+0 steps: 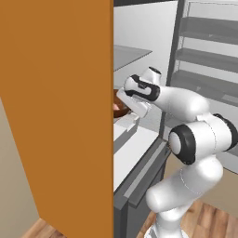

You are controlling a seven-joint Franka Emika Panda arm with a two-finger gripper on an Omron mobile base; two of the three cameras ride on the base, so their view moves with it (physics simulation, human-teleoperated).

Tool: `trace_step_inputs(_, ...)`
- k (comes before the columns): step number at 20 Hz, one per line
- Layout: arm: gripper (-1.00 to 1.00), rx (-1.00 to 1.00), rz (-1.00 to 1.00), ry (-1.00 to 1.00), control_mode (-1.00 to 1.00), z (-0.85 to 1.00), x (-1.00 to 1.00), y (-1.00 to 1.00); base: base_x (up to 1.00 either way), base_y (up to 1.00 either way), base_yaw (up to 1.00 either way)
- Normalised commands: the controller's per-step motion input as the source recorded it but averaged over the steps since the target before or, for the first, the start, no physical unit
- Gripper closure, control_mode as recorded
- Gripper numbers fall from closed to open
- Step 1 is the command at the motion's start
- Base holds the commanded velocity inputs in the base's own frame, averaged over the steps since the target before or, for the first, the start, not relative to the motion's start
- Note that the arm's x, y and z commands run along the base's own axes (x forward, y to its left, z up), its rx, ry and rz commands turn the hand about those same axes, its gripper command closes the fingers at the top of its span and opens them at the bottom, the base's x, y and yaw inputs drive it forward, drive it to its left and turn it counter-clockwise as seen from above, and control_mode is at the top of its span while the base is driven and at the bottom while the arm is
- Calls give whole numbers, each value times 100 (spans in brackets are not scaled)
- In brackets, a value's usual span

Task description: Place one of the steaks on the plate and the other in the bowl. Then place the bowl in the fridge.

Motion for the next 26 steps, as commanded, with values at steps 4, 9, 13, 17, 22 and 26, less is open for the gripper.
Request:
trace_step_inputs(4, 100, 0, -1, -8, -100, -32, 41, 12, 0, 0, 0)
trace_step_inputs(9, 100, 0, 0, -10, -100, -36, 40, 0, 0, 0, 0)
trace_step_inputs(13, 100, 0, 0, 0, -100, 1, 7, 0, 0, 0, 0)
trace_step_inputs(17, -100, -2, 0, 0, -100, 13, 0, 3, 0, 0, 0)
trace_step_inputs(22, -100, 0, 0, -2, -100, 0, 0, 3, 0, 0, 0)
trace_step_inputs(26, -100, 2, 0, -17, -100, 6, 0, 6, 0, 0, 0)
